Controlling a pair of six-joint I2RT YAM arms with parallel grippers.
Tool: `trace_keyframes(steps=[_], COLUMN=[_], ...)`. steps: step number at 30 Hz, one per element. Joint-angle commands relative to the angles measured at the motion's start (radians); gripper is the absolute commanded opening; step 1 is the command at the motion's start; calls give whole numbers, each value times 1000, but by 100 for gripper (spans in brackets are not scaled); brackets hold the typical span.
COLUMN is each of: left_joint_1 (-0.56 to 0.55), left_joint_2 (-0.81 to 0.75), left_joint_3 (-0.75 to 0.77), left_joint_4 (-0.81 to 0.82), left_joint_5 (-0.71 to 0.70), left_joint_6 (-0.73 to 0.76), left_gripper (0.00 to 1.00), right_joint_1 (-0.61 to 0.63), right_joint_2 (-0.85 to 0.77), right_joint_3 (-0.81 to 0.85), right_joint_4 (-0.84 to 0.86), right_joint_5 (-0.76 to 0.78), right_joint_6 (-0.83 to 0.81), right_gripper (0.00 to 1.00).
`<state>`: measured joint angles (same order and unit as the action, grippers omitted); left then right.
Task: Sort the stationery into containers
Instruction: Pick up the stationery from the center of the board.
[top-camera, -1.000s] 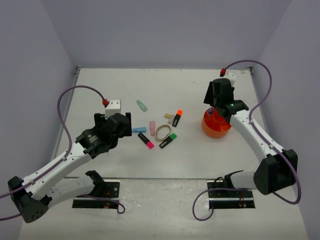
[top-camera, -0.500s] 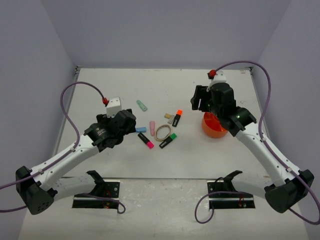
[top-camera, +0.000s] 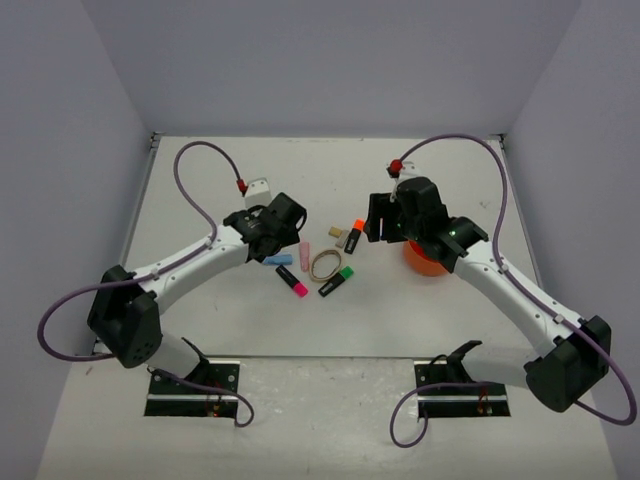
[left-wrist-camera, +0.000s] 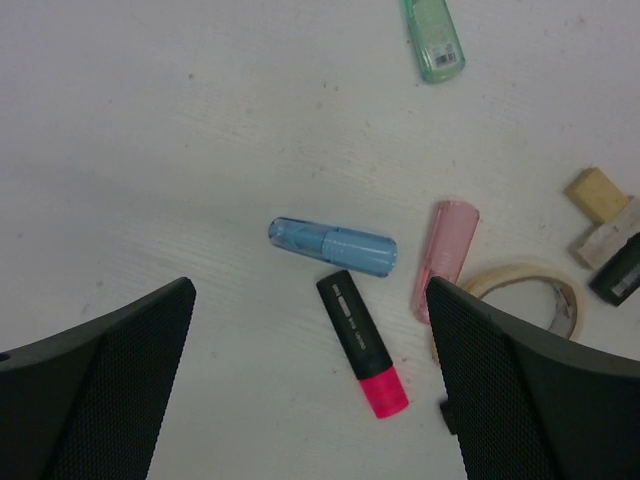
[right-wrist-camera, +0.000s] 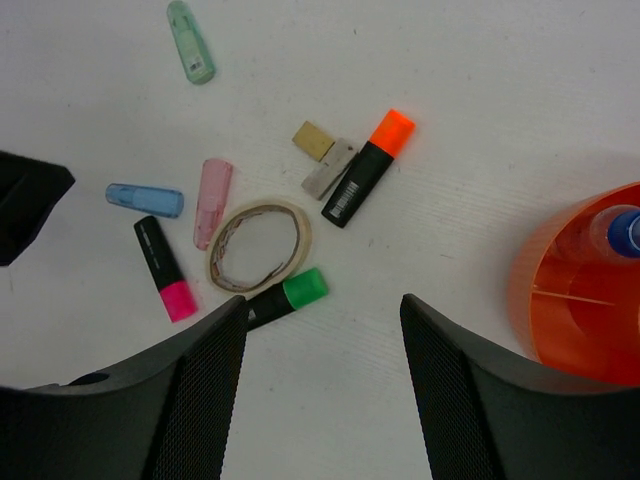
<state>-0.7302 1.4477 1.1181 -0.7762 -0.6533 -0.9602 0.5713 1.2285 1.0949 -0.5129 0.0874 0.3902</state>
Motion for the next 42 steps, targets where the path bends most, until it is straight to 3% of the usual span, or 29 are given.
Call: trace_keyframes(steps=[1,6,11,17,20,23,27,29,32,36,40,42], left_joint_1=[98,215,235,242,248,260,275,277,274,220,96,41], left_joint_2=[129,422,683,813,827,834,768,678,522,258,-17,-111], left_joint_3=[109,346,637,685,645,619,517,418,275,119,-78,-212], left_joint_4=[95,102,-40,-45,-18,2,90,170,402,548,849,993], left_joint_5=[54,199,184,182,189,210,237,272,399,465,547,697], left_joint_6=[-54,-39,-23,-42,-36,-25,15,98,264,387,536,595], left_gripper=[100,95,92,83,70,41,8,1,0,0,0,0], right_joint_1=[7,6,7,7,7,7,7,7,7,6,6,7], right_joint_2=[-57,-118,-171,-196,-196,-189,-188,-190,-187,-195,-185,-154], right_joint_3=[-3,-35,-69,-75,-74,-69,-74,-79,-79,-72,-43,-16], right_joint_4=[25,25,19,25,38,41,48,63,70,77,122,150], right_joint_5=[-38,-52,-28,-47,-50,-56,-53,-64,-82,-105,-289,-385], right_joint_6=[21,13,-5,-11,-11,-13,-10,-3,7,33,73,94], right_gripper=[64,65,65,65,65,65,65,65,65,66,69,69])
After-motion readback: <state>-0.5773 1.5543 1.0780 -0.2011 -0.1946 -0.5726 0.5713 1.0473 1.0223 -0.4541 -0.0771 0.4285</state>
